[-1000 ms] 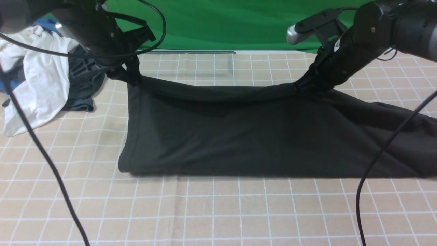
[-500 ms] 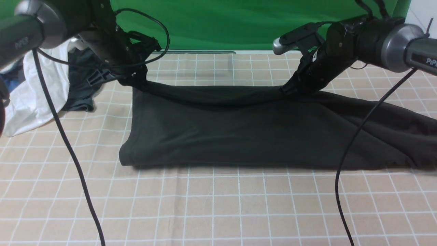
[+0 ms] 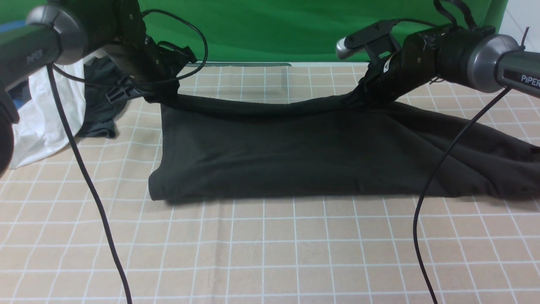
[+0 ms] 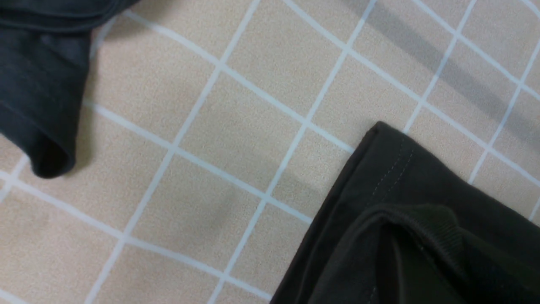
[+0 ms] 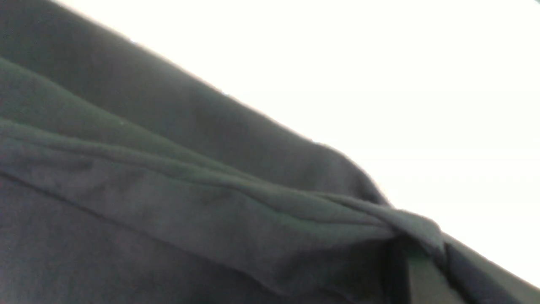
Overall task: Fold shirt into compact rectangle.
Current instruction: 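Fold the black garment in half by bringing its near edge over to the far edge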
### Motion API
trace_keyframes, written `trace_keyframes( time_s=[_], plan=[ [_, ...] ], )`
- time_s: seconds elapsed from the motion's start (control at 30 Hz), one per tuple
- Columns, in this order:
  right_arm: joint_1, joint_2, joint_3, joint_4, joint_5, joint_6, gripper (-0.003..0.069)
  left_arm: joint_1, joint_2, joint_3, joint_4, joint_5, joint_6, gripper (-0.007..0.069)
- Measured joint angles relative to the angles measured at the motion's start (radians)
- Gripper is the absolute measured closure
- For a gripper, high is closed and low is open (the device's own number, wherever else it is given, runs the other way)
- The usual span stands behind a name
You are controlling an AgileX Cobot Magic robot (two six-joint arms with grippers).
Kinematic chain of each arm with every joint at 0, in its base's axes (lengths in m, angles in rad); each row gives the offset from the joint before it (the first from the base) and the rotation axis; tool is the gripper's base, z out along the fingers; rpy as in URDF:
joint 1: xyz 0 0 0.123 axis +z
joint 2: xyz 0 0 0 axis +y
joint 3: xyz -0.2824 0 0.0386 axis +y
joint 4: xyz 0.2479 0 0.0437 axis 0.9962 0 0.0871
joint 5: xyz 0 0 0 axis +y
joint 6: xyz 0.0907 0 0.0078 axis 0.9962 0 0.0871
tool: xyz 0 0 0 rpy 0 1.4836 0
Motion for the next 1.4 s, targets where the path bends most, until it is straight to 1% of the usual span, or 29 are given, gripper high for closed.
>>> trace_keyframes(
  time_s=[0.07, 0.13, 0.17, 0.2, 0.27, 0.3, 0.33, 0.37, 0.4, 0.47, 0.5, 0.53, 0.57, 0.6, 0.63, 0.67, 0.73, 0.83, 0.93, 1.1, 1.23, 1.27, 1.3, 1.4],
  plan=[
    [0.0, 0.001, -0.001, -0.001, -0.028, 0.0, 0.0559, 0.0, 0.0, 0.0, 0.002, -0.008, -0.003, 0.0543],
    [0.0, 0.006, -0.001, -0.001, -0.061, 0.0, 0.0517, 0.0, 0.003, 0.0, 0.008, -0.032, -0.004, 0.0503],
    [0.0, 0.01, -0.003, -0.001, -0.075, 0.0, 0.049, 0.0, 0.005, 0.0, 0.01, -0.052, -0.003, 0.0465],
    [0.0, 0.015, -0.003, -0.001, -0.083, 0.0, 0.0466, 0.0, 0.008, 0.0, 0.013, -0.066, -0.002, 0.0445],
    [0.0, 0.028, -0.003, -0.002, -0.098, 0.0, 0.04, 0.0, 0.01, 0.0, 0.015, -0.107, 0.005, 0.0374],
    [0.0, 0.029, -0.003, -0.002, -0.099, 0.0, 0.0394, 0.0, 0.01, 0.0, 0.015, -0.111, 0.006, 0.0364],
    [-0.001, 0.03, -0.003, -0.005, -0.091, 0.0, 0.0364, 0.0, 0.007, -0.011, 0.015, -0.094, 0.017, 0.0333],
    [-0.002, 0.03, -0.003, -0.006, -0.089, 0.0, 0.0363, 0.0, 0.007, -0.012, 0.016, -0.089, 0.02, 0.0331],
    [-0.002, 0.021, -0.011, -0.019, -0.05, 0.0, 0.0365, 0.0, 0.0, -0.032, 0.016, -0.032, 0.054, 0.0326],
    [-0.005, -0.001, -0.024, -0.026, 0.022, 0.0, 0.0403, 0.0, -0.014, -0.054, 0.01, 0.044, 0.111, 0.0355],
    [-0.005, -0.022, -0.033, -0.029, 0.076, -0.001, 0.0447, 0.0, -0.025, -0.063, -0.004, 0.08, 0.143, 0.0383],
    [-0.005, -0.054, -0.044, -0.032, 0.139, -0.008, 0.0524, -0.005, -0.038, -0.074, -0.046, 0.13, 0.211, 0.0455],
    [-0.006, -0.083, -0.049, -0.033, 0.186, -0.019, 0.0571, -0.014, -0.047, -0.077, -0.08, 0.156, 0.261, 0.0507],
    [-0.007, -0.113, -0.053, -0.034, 0.232, -0.025, 0.0596, -0.025, -0.051, -0.08, -0.11, 0.172, 0.308, 0.0543],
    [-0.007, -0.118, -0.054, -0.035, 0.24, -0.026, 0.0601, -0.032, -0.051, -0.08, -0.116, 0.175, 0.316, 0.055],
    [-0.009, -0.154, -0.058, -0.033, 0.291, -0.03, 0.062, -0.059, -0.05, -0.081, -0.14, 0.184, 0.348, 0.0587],
    [-0.012, -0.189, -0.062, -0.027, 0.346, -0.033, 0.0624, -0.115, -0.032, -0.081, -0.148, 0.193, 0.373, 0.0611],
    [-0.027, -0.203, -0.062, -0.026, 0.391, -0.035, 0.0624, -0.199, 0.025, -0.081, -0.156, 0.194, 0.384, 0.0614],
    [-0.034, -0.203, -0.062, -0.026, 0.411, -0.035, 0.0624, -0.235, 0.081, -0.081, -0.167, 0.158, 0.389, 0.0614],
    [-0.038, -0.203, -0.062, -0.025, 0.416, -0.035, 0.0624, -0.243, 0.159, -0.082, -0.169, 0.062, 0.392, 0.0612],
    [-0.038, -0.203, -0.062, -0.023, 0.415, -0.034, 0.0624, -0.234, 0.18, -0.083, -0.16, -0.081, 0.393, 0.0612],
    [-0.038, -0.203, -0.062, -0.022, 0.415, -0.034, 0.0624, -0.233, 0.181, -0.083, -0.158, -0.089, 0.393, 0.0612],
    [-0.038, -0.203, -0.062, -0.007, 0.417, -0.032, 0.0624, -0.228, 0.192, -0.083, -0.155, -0.162, 0.391, 0.0612],
    [-0.038, -0.203, -0.062, 0.021, 0.432, -0.03, 0.0624, -0.208, 0.209, -0.083, -0.159, -0.276, 0.36, 0.0612]
  ],
)
